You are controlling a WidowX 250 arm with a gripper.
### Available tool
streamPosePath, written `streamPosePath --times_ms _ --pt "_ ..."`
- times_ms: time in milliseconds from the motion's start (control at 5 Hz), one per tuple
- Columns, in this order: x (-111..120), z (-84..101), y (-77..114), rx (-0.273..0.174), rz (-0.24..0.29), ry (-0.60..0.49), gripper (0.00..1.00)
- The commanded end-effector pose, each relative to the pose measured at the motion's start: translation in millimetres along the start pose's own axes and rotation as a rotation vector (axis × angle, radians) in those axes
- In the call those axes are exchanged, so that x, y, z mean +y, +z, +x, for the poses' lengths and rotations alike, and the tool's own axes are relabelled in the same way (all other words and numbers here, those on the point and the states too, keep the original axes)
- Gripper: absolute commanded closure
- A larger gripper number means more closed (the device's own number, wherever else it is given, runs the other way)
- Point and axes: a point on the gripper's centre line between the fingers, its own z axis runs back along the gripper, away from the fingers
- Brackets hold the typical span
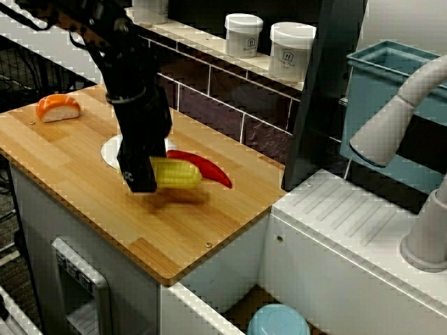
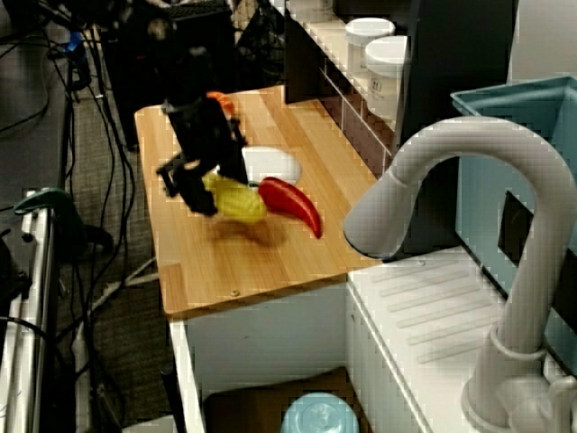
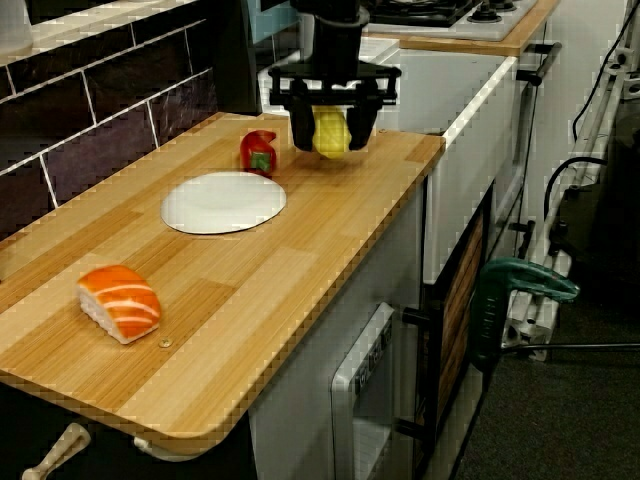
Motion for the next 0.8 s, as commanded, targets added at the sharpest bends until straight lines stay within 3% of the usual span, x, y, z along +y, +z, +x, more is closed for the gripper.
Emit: streamPosePath --times_ms 0,200,600 --pt "42.3 -27.7 63.3 -0.095 0.054 0.090 1.00" --pt "64.4 -50.0 77.2 -0.085 0.108 0.154 1.00" --pt "84.8 -78.0 75.7 -0.071 0.161 0.219 1.00"
